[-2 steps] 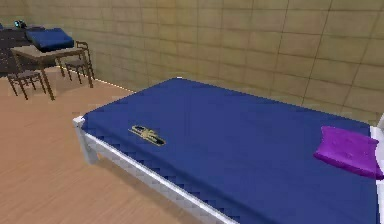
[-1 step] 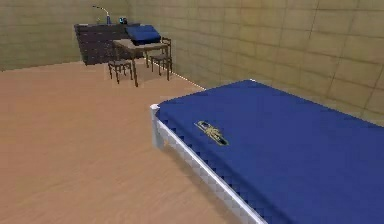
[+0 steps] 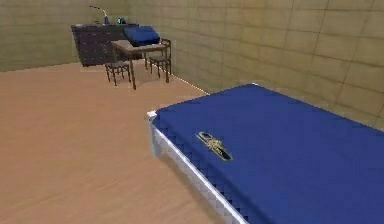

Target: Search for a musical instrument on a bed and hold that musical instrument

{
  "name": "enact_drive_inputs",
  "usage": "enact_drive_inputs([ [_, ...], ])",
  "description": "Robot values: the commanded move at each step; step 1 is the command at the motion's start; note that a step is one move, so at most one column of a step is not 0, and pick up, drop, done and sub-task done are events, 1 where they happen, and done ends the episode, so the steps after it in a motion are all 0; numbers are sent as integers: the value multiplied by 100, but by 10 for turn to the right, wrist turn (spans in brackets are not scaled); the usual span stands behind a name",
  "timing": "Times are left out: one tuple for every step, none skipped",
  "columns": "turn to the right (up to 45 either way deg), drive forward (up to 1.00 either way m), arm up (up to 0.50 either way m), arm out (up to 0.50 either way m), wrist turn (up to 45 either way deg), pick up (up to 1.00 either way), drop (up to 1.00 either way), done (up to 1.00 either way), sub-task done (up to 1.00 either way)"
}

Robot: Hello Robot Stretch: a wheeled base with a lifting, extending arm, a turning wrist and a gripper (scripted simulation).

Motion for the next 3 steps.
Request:
enact_drive_inputs([
  [-450,0,0,0,0,0,0,0,0],
  [-300,0,0,0,0,0,0,0,0],
  [450,0,0,0,0,0,0,0,0],
])
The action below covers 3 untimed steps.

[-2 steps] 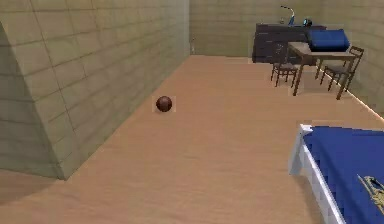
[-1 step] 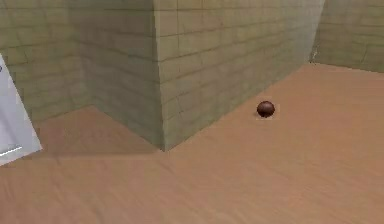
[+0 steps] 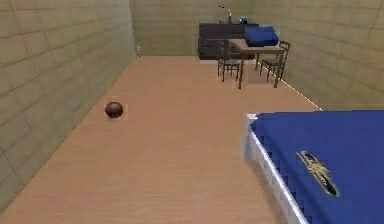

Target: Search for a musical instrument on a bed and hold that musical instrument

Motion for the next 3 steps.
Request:
enact_drive_inputs([
  [150,0,0,0,0,0,0,0,0],
  [0,100,0,0,0,0,0,0,0],
  [90,0,0,0,0,0,0,0,0],
])
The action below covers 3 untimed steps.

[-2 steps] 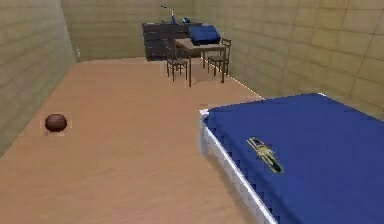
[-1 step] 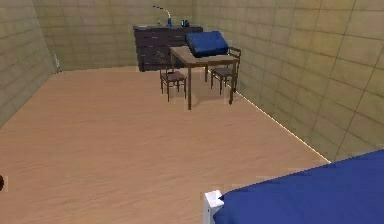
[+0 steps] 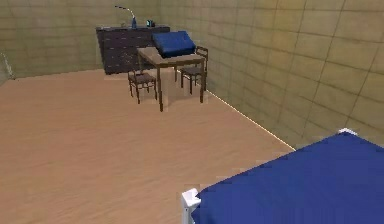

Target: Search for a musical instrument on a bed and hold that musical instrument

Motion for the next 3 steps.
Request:
enact_drive_inputs([
  [0,10,0,0,0,0,0,0,0],
  [-30,0,0,0,0,0,0,0,0],
  [-60,0,0,0,0,0,0,0,0],
])
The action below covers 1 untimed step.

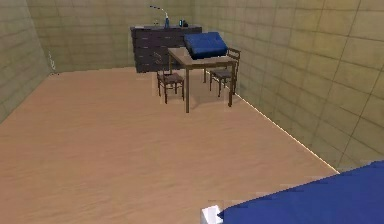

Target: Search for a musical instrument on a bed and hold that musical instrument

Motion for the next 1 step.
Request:
enact_drive_inputs([
  [0,20,0,0,0,0,0,0,0],
])
